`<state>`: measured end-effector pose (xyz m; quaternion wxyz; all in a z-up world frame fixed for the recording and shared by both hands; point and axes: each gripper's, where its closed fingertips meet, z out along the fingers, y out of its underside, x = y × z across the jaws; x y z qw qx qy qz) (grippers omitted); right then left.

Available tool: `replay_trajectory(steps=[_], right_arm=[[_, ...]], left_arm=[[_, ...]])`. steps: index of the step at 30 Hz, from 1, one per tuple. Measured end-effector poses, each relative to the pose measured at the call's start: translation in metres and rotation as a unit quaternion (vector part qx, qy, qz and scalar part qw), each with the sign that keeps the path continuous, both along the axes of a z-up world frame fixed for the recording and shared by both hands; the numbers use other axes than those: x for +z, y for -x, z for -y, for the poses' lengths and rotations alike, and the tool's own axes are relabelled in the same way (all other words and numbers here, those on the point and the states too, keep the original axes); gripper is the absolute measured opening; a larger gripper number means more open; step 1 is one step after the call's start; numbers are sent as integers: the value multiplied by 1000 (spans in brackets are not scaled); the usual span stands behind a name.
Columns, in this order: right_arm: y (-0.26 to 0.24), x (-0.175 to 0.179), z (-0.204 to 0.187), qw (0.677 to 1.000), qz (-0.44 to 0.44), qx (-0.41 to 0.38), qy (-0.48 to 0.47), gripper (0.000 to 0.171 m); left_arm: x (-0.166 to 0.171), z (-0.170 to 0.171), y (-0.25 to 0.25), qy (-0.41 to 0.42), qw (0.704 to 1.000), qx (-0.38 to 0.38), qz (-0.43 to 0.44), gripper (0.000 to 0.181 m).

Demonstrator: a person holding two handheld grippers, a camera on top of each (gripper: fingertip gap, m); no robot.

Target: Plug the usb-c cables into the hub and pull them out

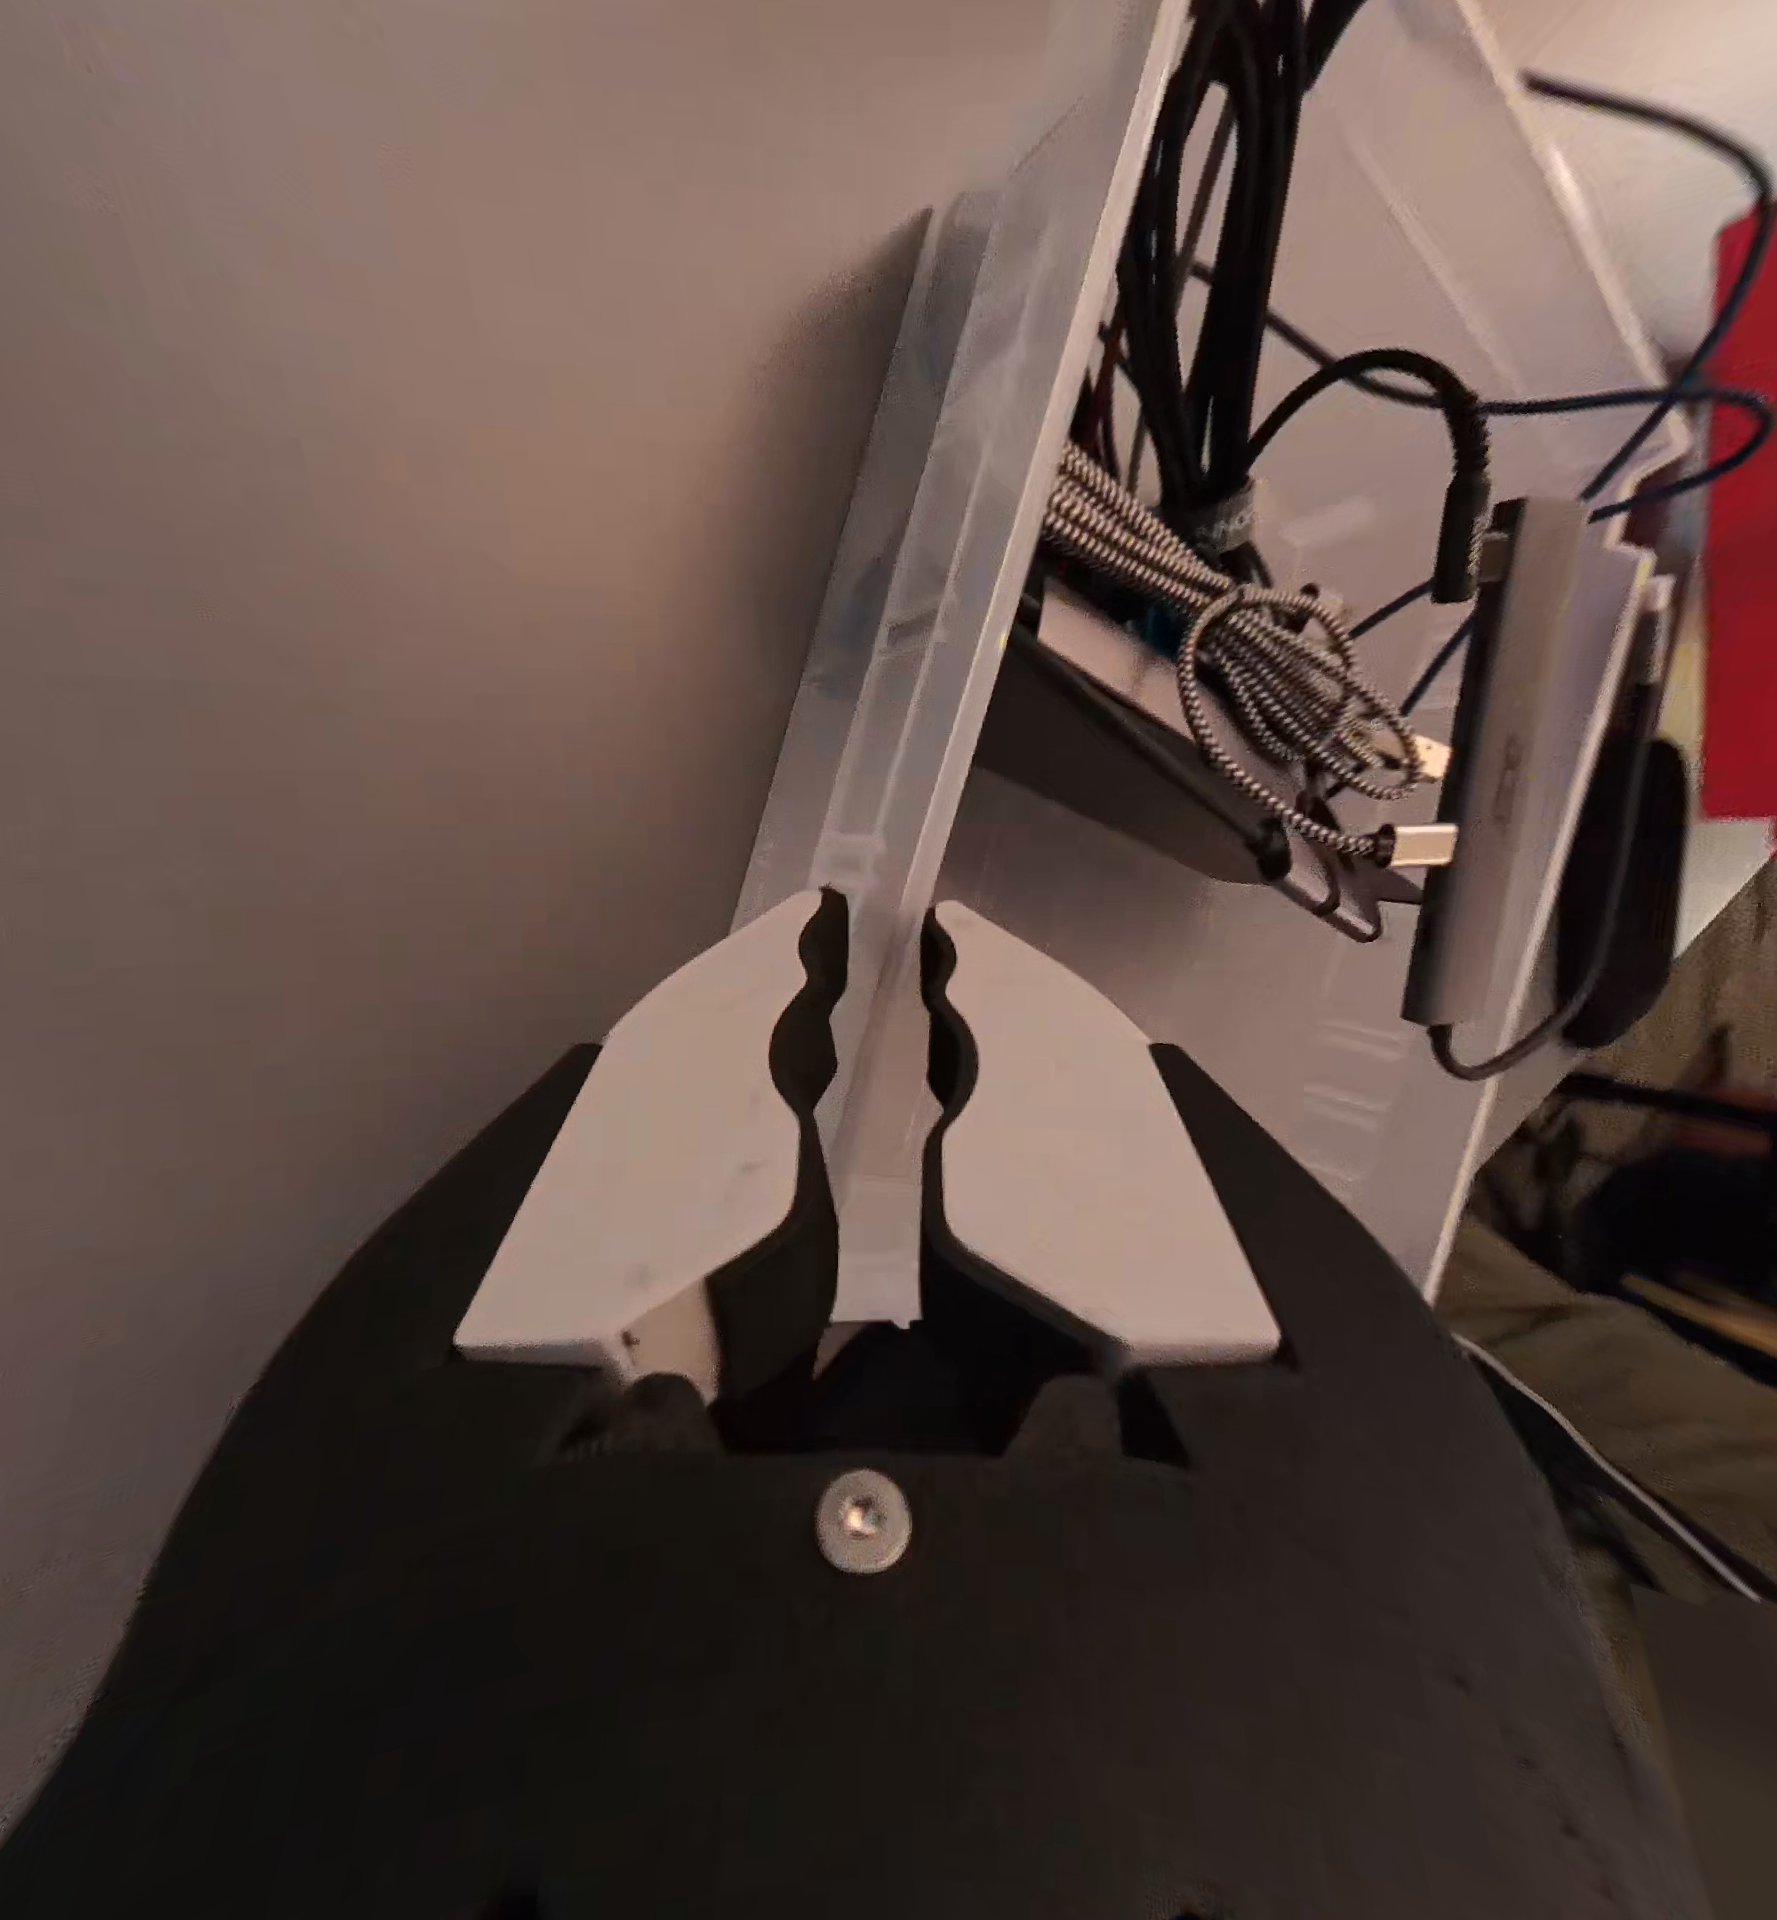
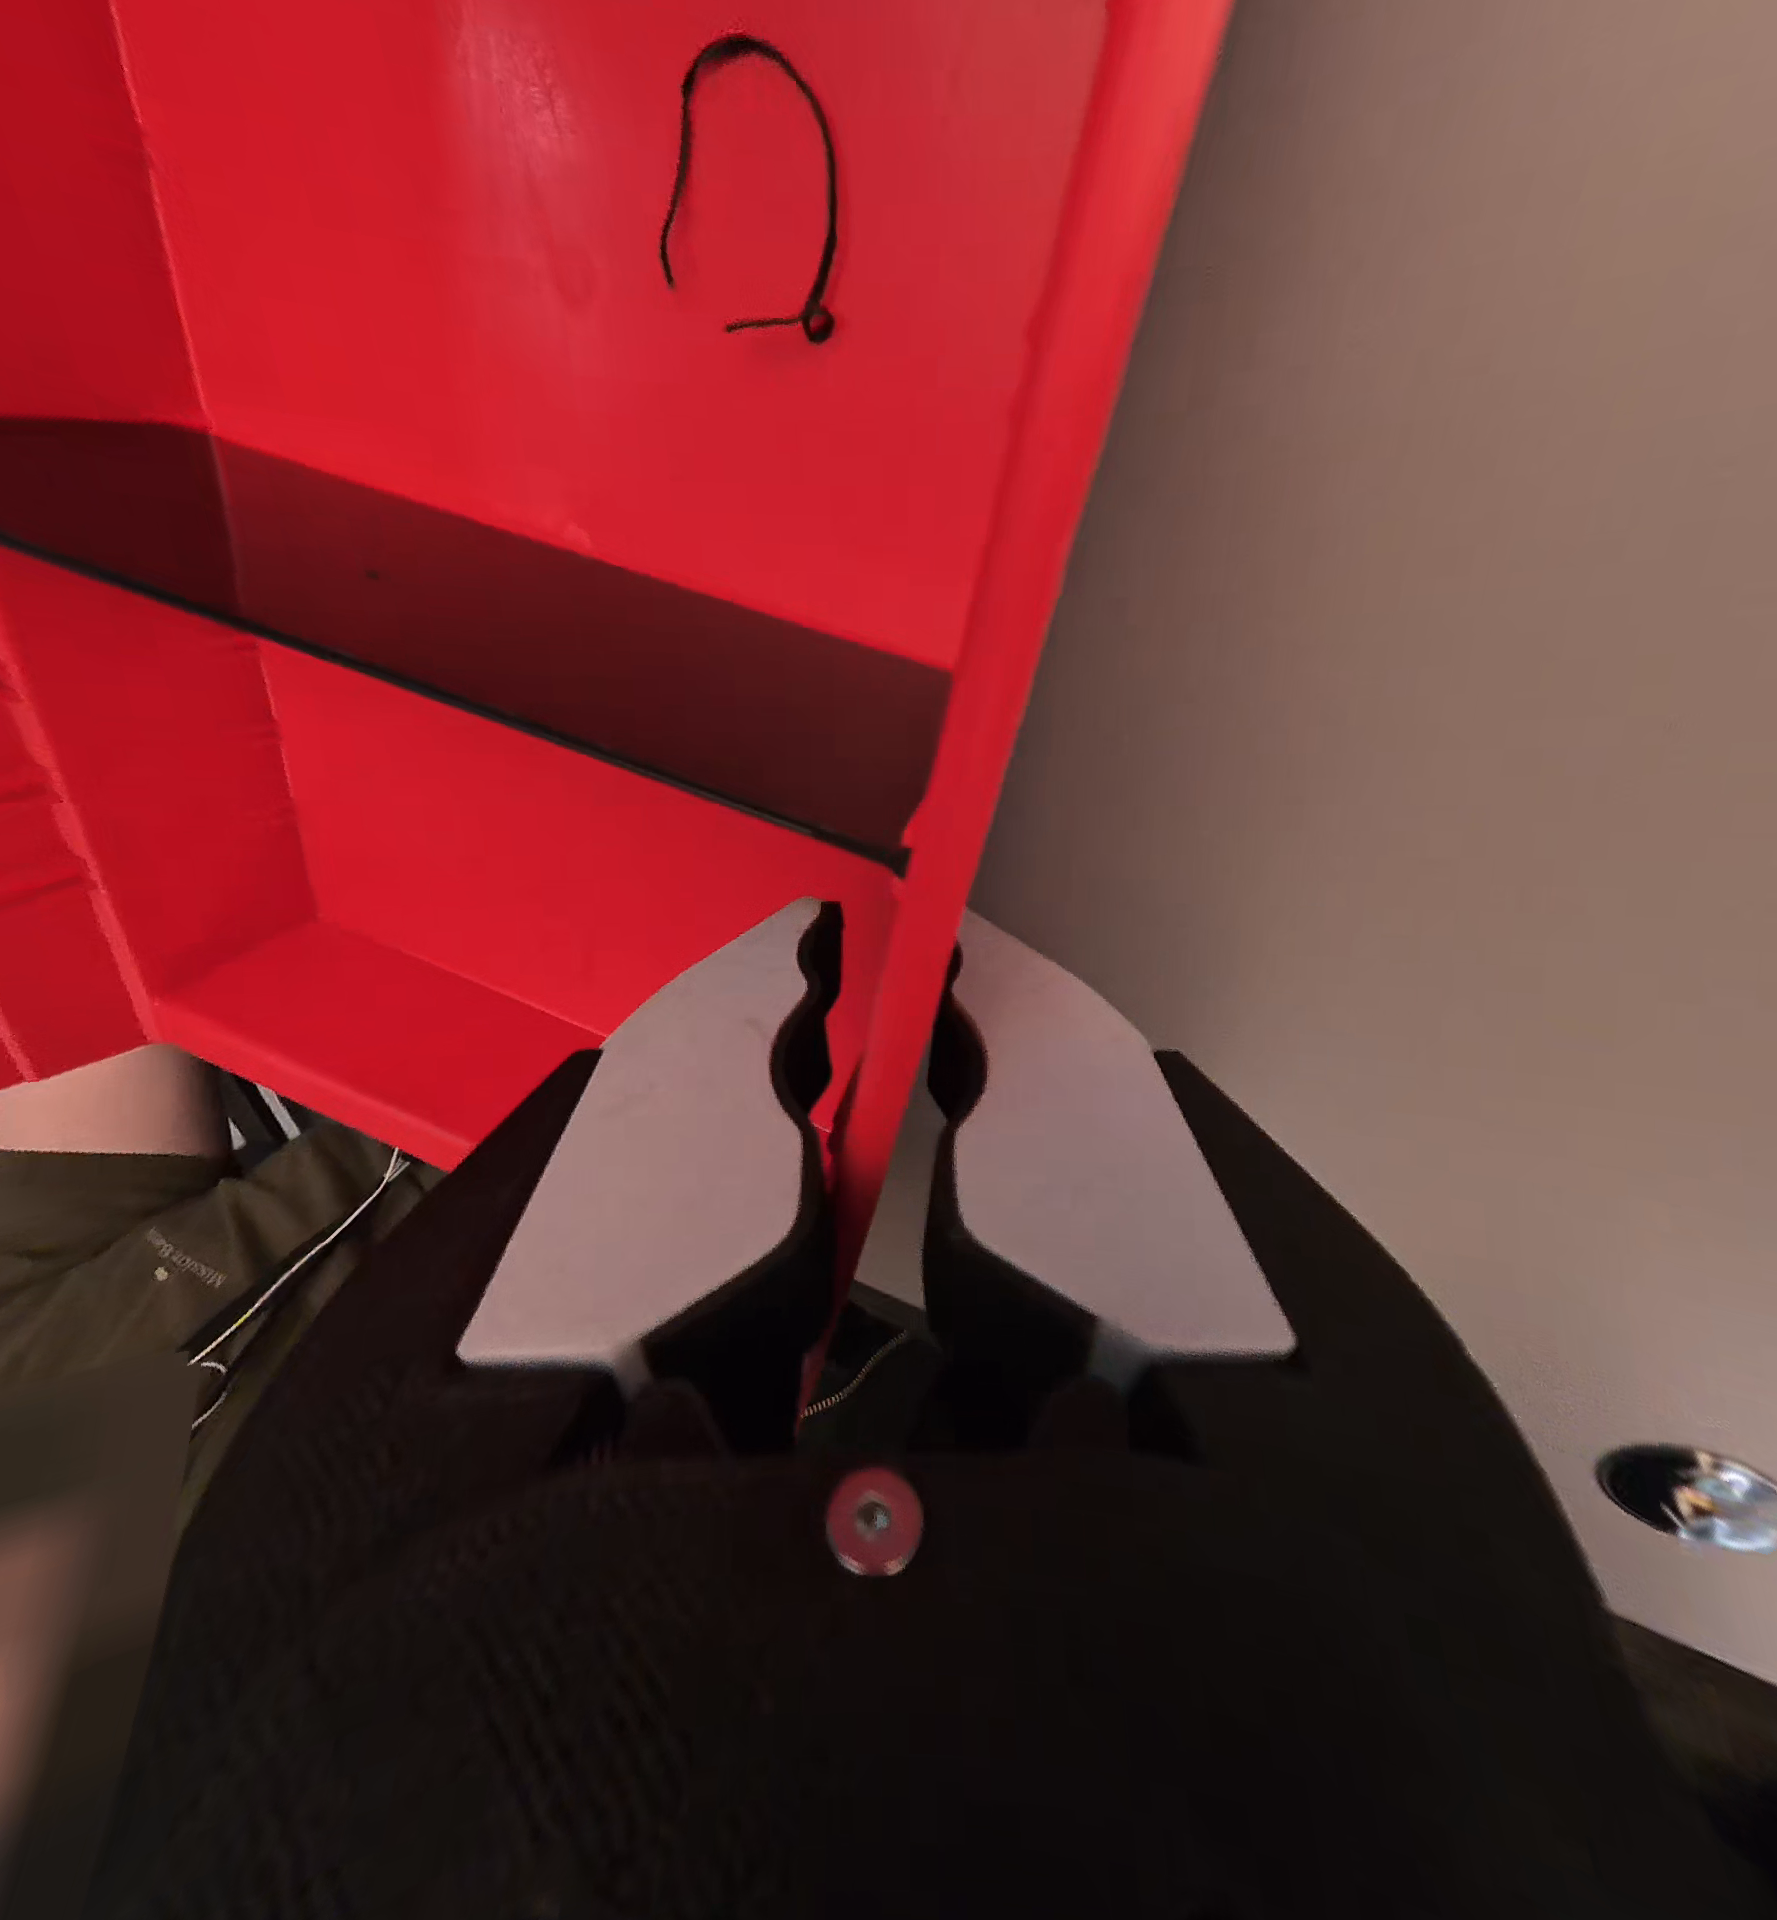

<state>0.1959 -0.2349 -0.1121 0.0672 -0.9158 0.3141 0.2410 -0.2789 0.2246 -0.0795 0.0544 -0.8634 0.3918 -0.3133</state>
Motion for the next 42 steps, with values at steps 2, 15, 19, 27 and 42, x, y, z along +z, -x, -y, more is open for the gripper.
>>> replay_trajectory(steps=[2, 15, 19, 27, 42], right_arm=[[9, -4, -15, 1000, 7, 16, 9, 16], [-2, -13, -81, 994, 93, 28, 56, 11], [-24, -16, -97, 986, 149, 25, 63, 6], [-32, -20, -97, 987, 141, 33, 63, 7], [-32, -20, -85, 981, 171, 70, 52, 8]], left_arm=[[1, -11, 36, 14, 998, 55, 18, 13], [4, -42, 129, 56, 959, 268, 72, 16], [4, -47, 123, 46, 960, 266, 73, 16], [5, -64, 108, 36, 954, 273, 116, 15], [5, -31, 113, 75, 965, 238, 76, 16]])
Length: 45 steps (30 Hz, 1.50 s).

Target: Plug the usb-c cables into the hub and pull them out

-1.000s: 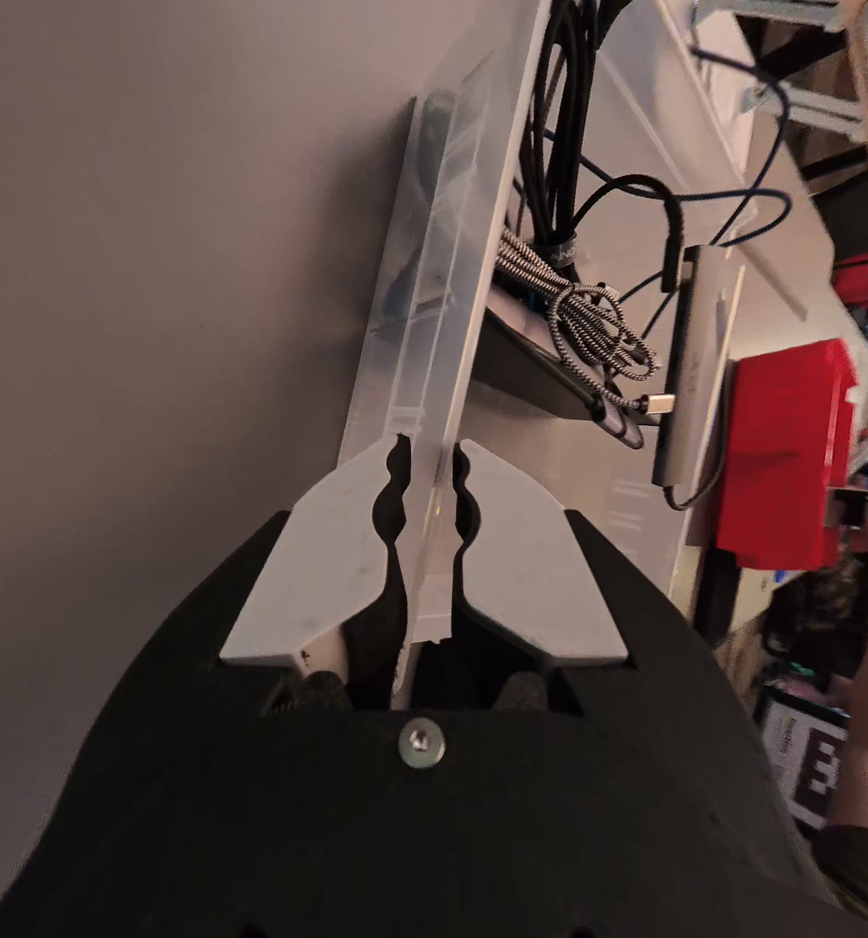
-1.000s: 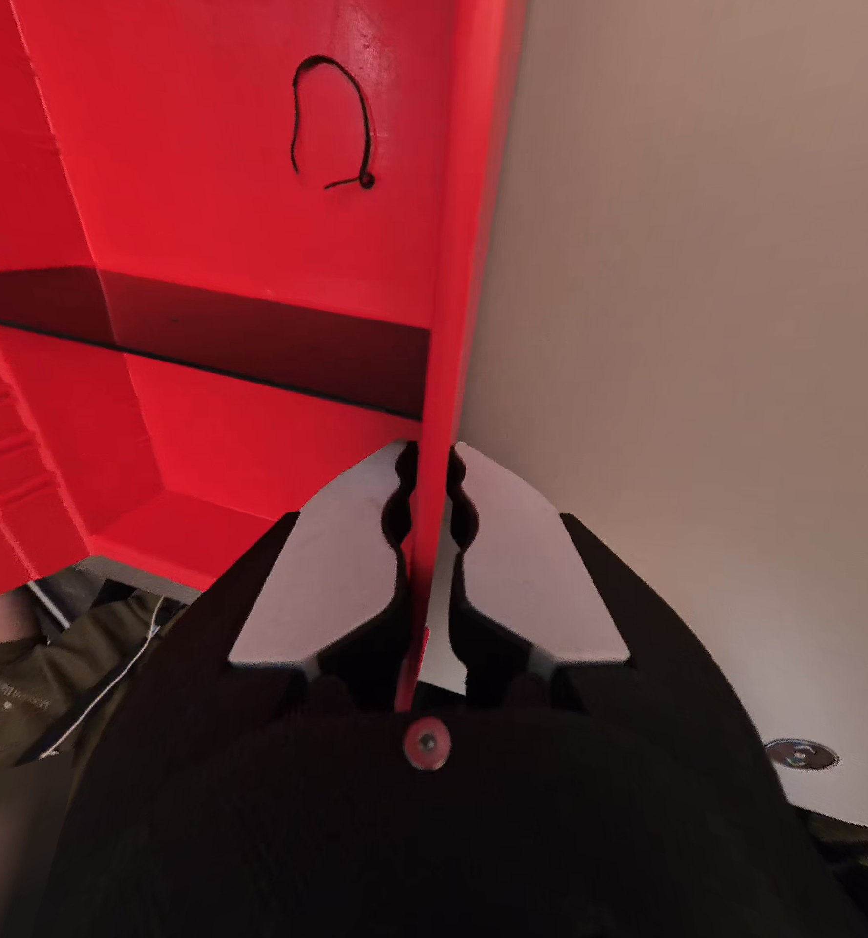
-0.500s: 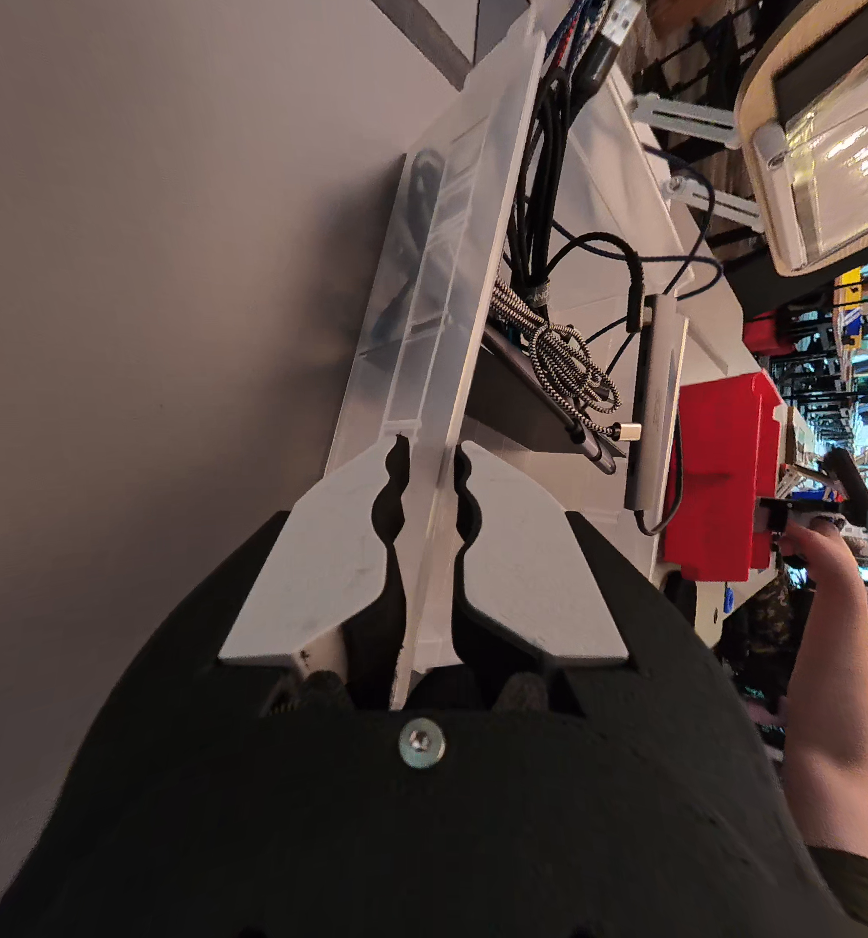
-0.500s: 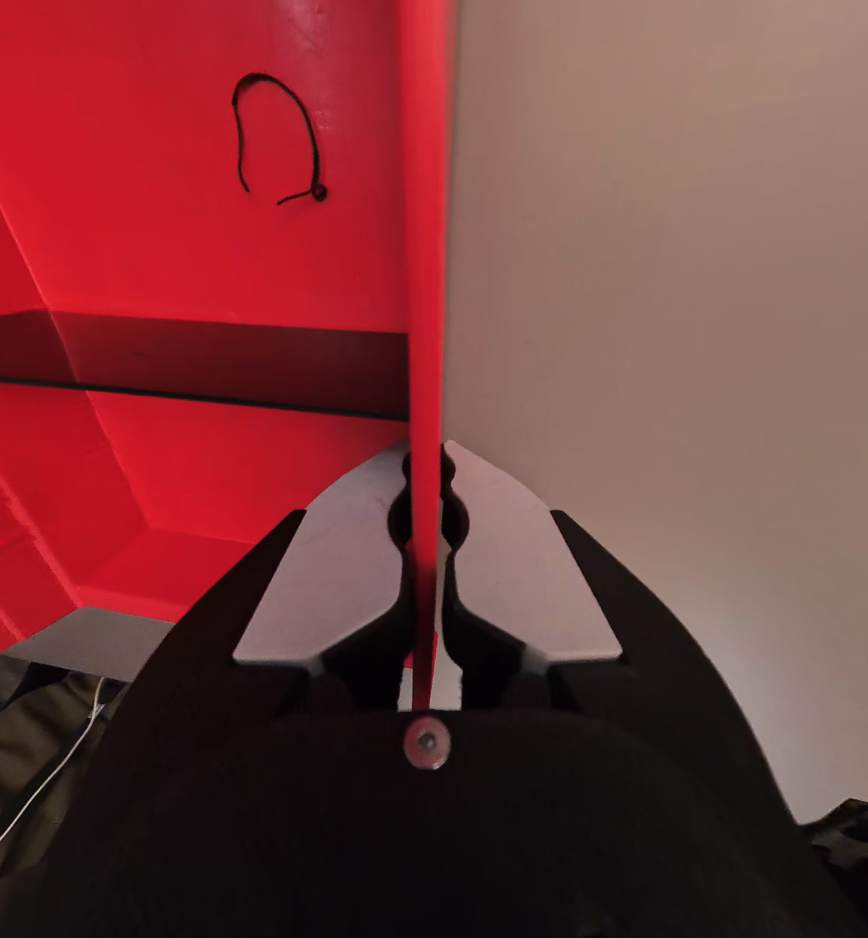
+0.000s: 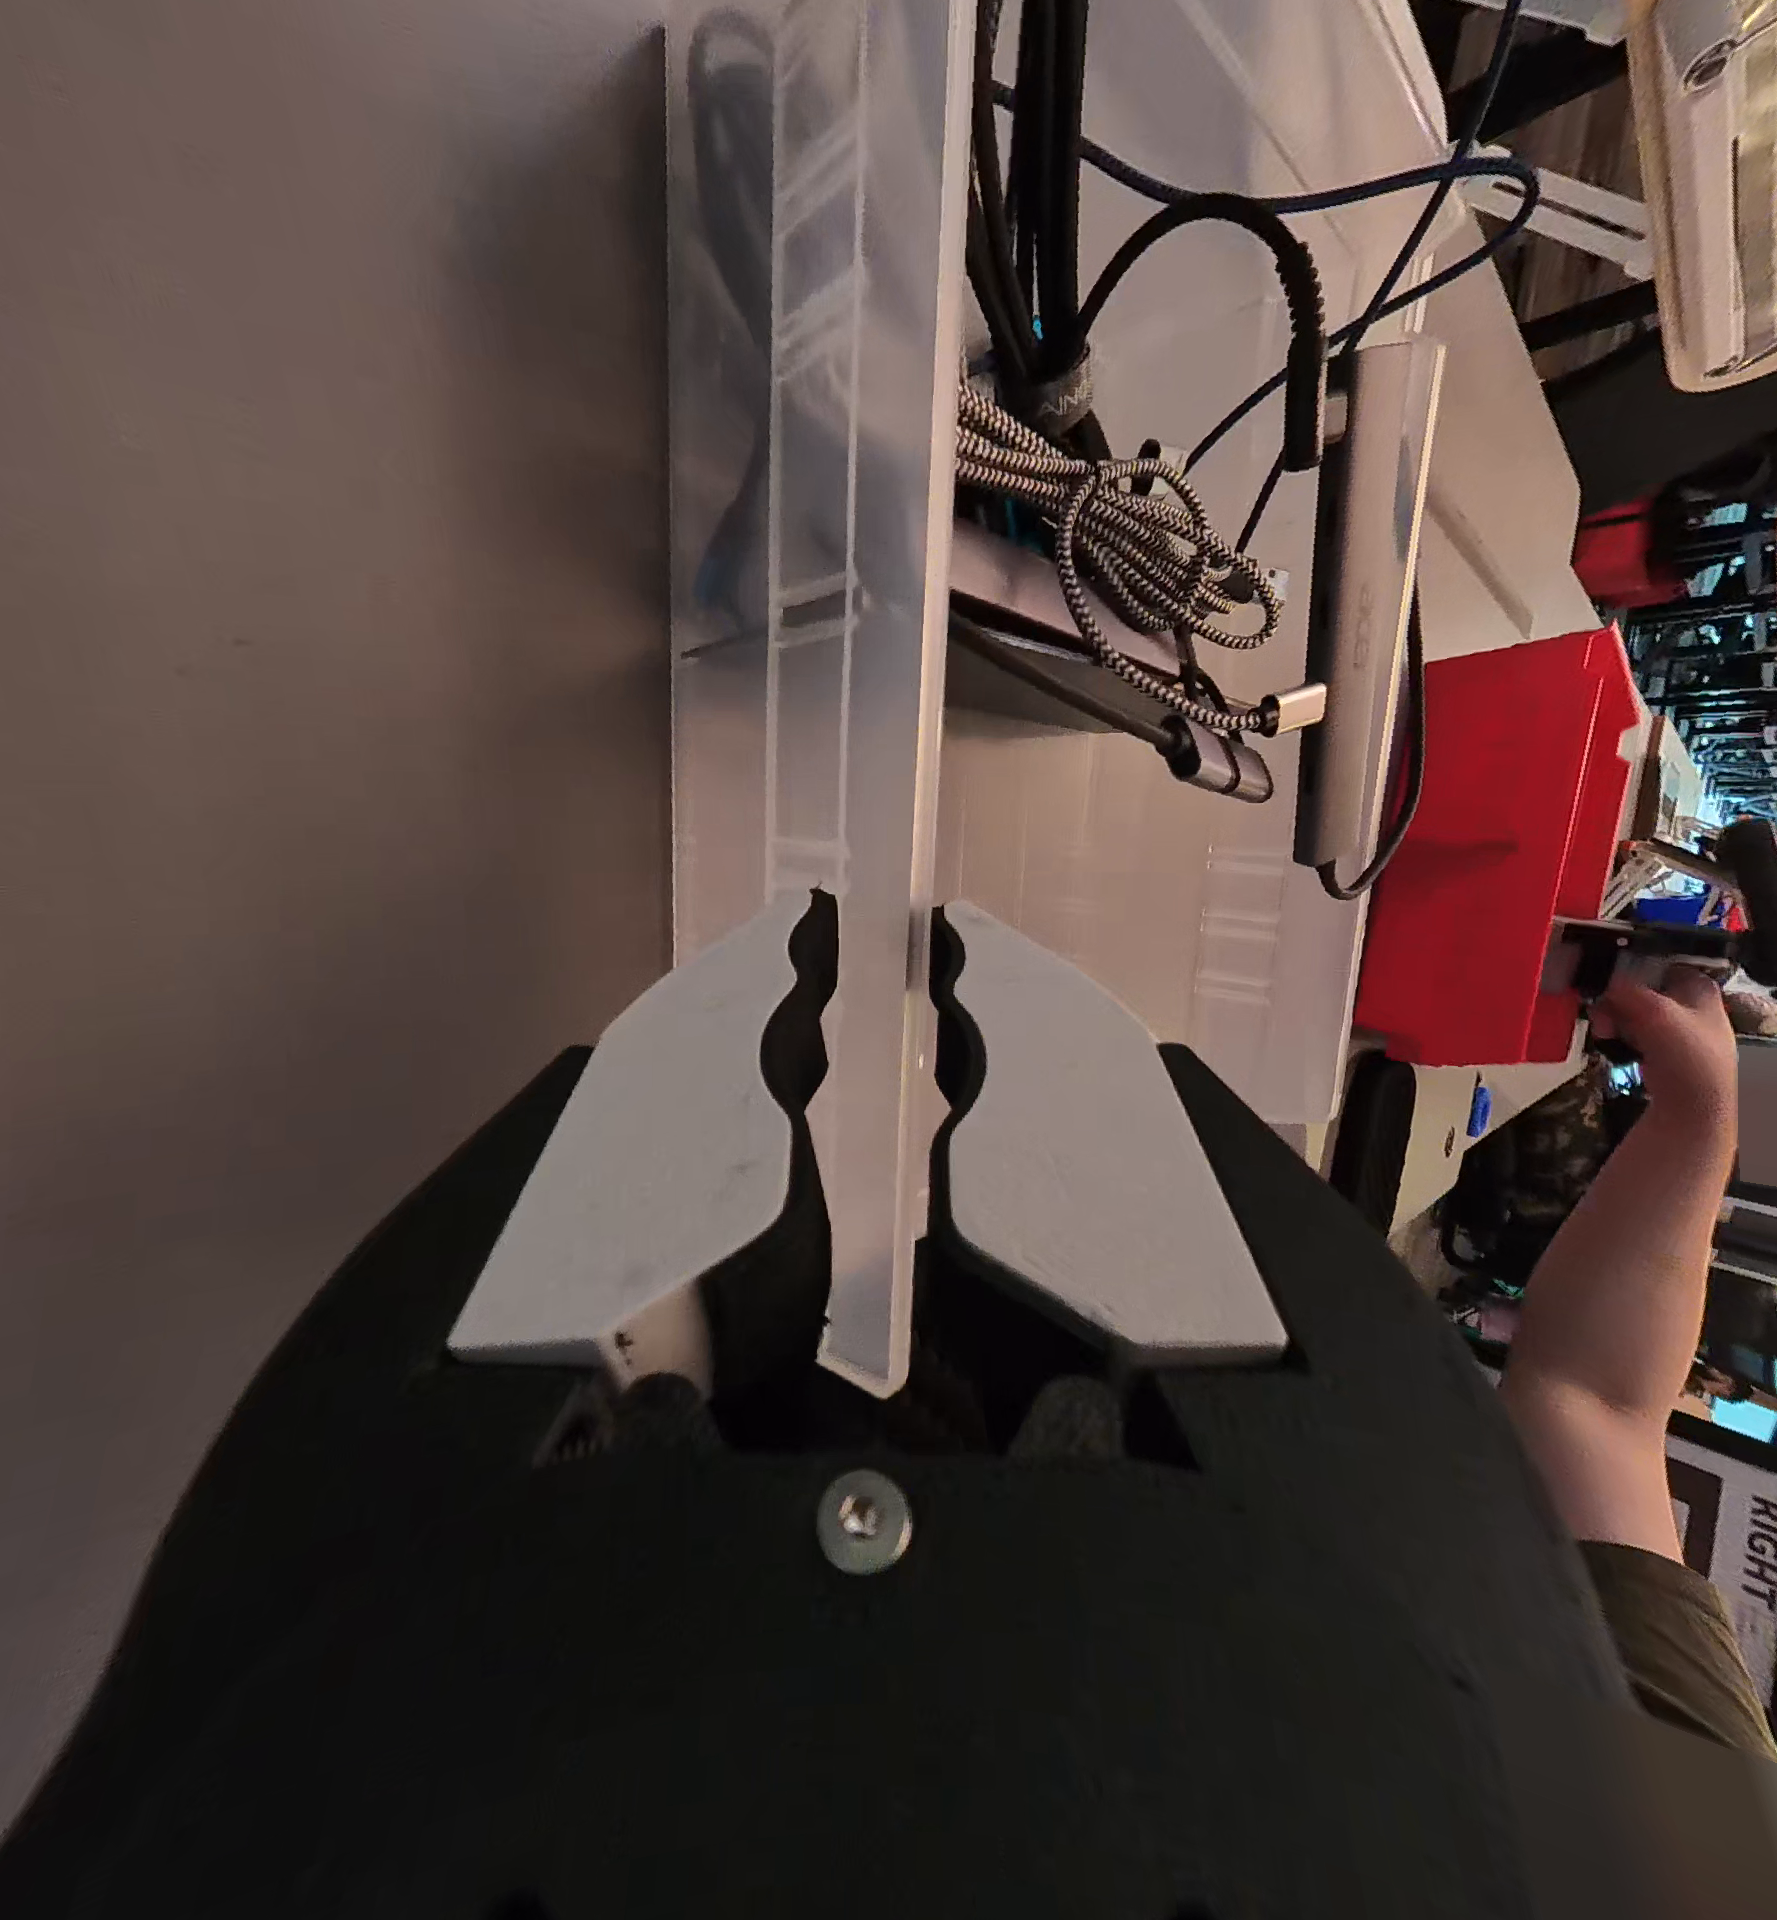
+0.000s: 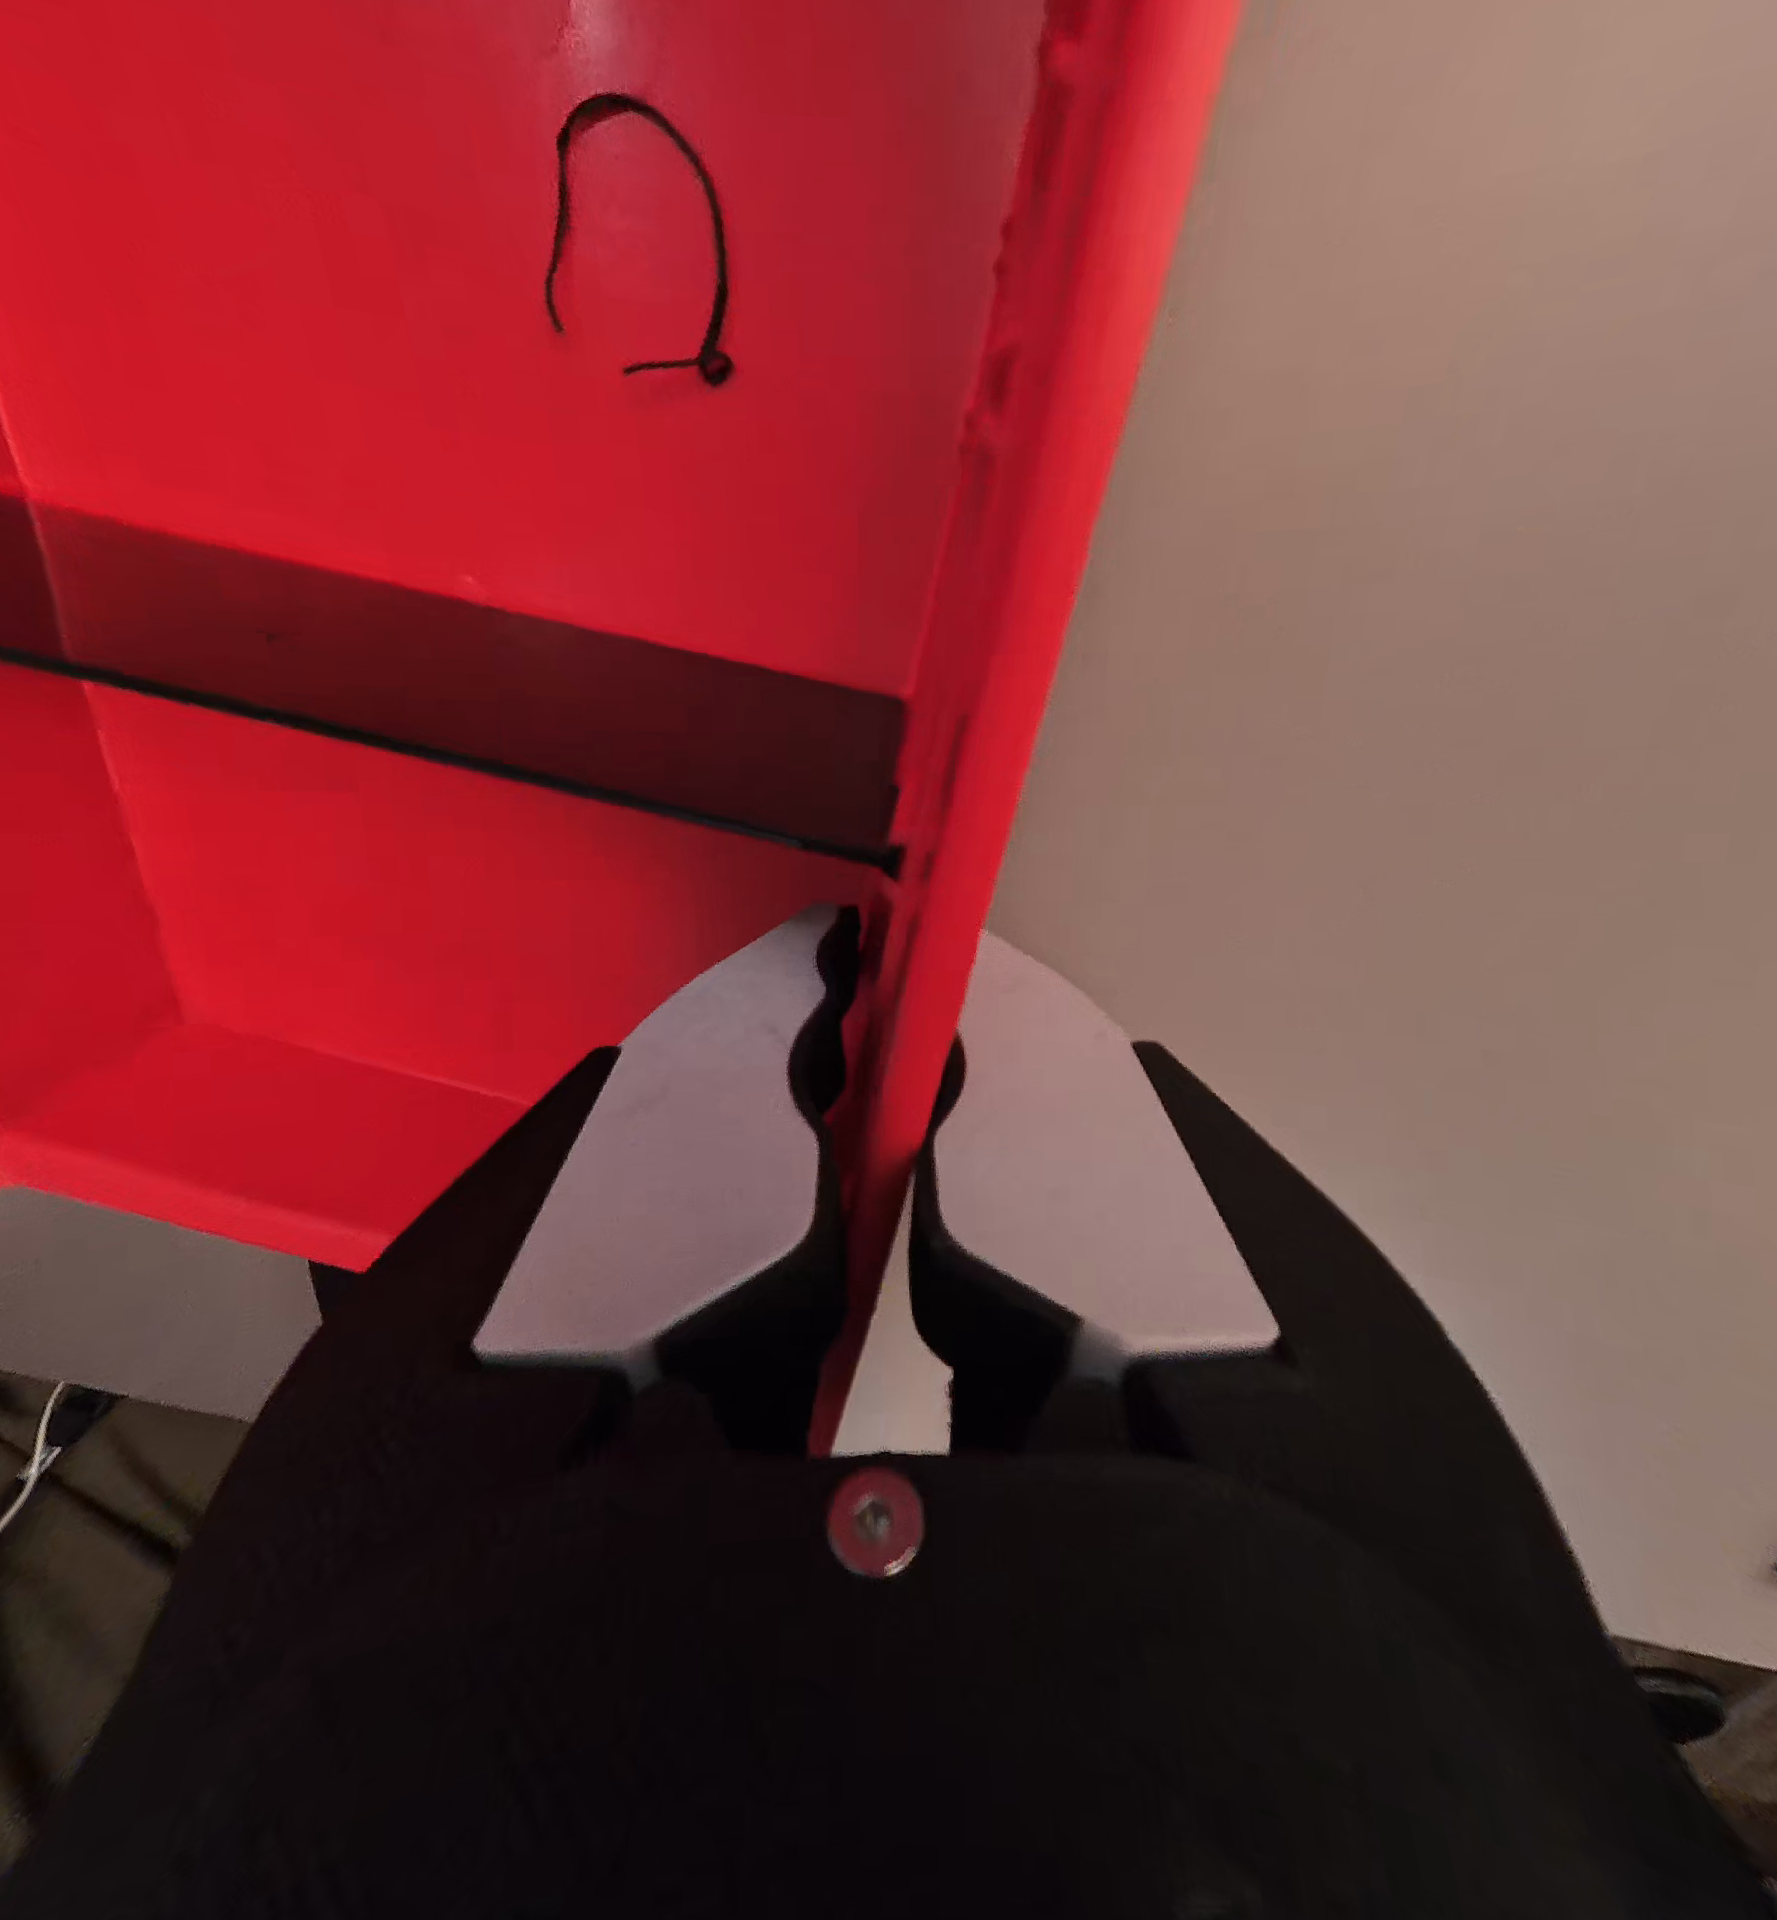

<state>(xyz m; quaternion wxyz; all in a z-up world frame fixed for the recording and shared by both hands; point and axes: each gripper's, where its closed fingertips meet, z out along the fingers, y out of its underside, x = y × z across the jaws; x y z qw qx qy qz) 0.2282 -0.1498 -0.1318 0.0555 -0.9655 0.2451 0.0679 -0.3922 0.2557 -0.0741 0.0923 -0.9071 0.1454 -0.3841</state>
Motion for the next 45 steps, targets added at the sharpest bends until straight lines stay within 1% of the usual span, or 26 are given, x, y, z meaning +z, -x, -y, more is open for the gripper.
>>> replay_trajectory(steps=[2, 10, 13, 15, 16, 18, 20, 22, 23, 24, 25, 26, 27, 28, 29, 30, 31, 32, 36, 38, 40, 42, 44, 45], right_arm=[[-2, -1, -3, 1000, 1, -10, -6, 8], [-1, -3, -5, 1000, 9, -8, -29, 8], [-1, -2, -6, 1000, 11, 0, -28, 11], [-3, 2, -8, 999, 23, 1, -34, 20], [-3, 5, -9, 999, 31, 4, -42, 24], [-6, 18, -12, 997, 55, 4, -62, 29], [-14, 38, -13, 991, 105, -1, -81, 37], [-23, 68, -17, 978, 174, -3, -113, 39], [-26, 88, -23, 966, 217, -3, -142, 41], [-27, 113, -33, 946, 267, 3, -184, 44], [-23, 141, -45, 917, 320, 17, -236, 46], [-13, 172, -57, 879, 373, 33, -294, 48], [1, 203, -68, 831, 425, 47, -355, 50], [22, 230, -76, 781, 464, 61, -413, 57], [46, 251, -82, 730, 498, 80, -461, 63], [72, 270, -87, 672, 532, 101, -505, 66], [97, 285, -92, 622, 562, 118, -533, 66], [119, 292, -97, 595, 581, 134, -539, 65], [191, 298, -132, 539, 624, 192, -532, 65], [219, 296, -151, 521, 631, 225, -529, 62], [240, 293, -168, 511, 629, 249, -529, 62], [254, 287, -183, 515, 616, 269, -533, 60], [258, 277, -197, 534, 598, 281, -528, 59], [257, 269, -203, 549, 588, 286, -521, 58]], left_arm=[[0, -1, 0, -1, 1000, 1, -2, 16], [0, -2, -1, -6, 1000, -6, 3, 16], [5, -5, -2, -15, 1000, 3, 8, 16], [24, -10, -3, -31, 998, 27, 52, 21], [36, -13, -2, -48, 995, 39, 72, 20], [68, -20, 0, -112, 985, 56, 117, 19], [103, -23, 1, -188, 968, 62, 154, 22], [132, -16, -8, -251, 950, 40, 183, 25], [141, -10, -18, -270, 943, 18, 195, 26], [146, -3, -30, -281, 938, -8, 204, 30], [147, 3, -44, -283, 935, -34, 211, 36], [144, 8, -59, -274, 937, -56, 211, 42], [137, 9, -72, -256, 943, -70, 202, 46], [127, 7, -84, -238, 950, -75, 185, 48], [117, 4, -94, -225, 957, -74, 166, 51], [105, 1, -104, -210, 963, -77, 148, 51], [94, 1, -113, -191, 969, -84, 132, 51], [83, 2, -122, -171, 973, -94, 123, 52], [49, 1, -143, -111, 984, -110, 87, 51], [35, 1, -150, -99, 987, -115, 60, 51], [27, 3, -159, -92, 986, -127, 50, 49], [19, 4, -166, -78, 987, -134, 39, 46], [15, 2, -170, -78, 988, -133, 29, 39], [13, 0, -170, -80, 988, -131, 23, 34]])
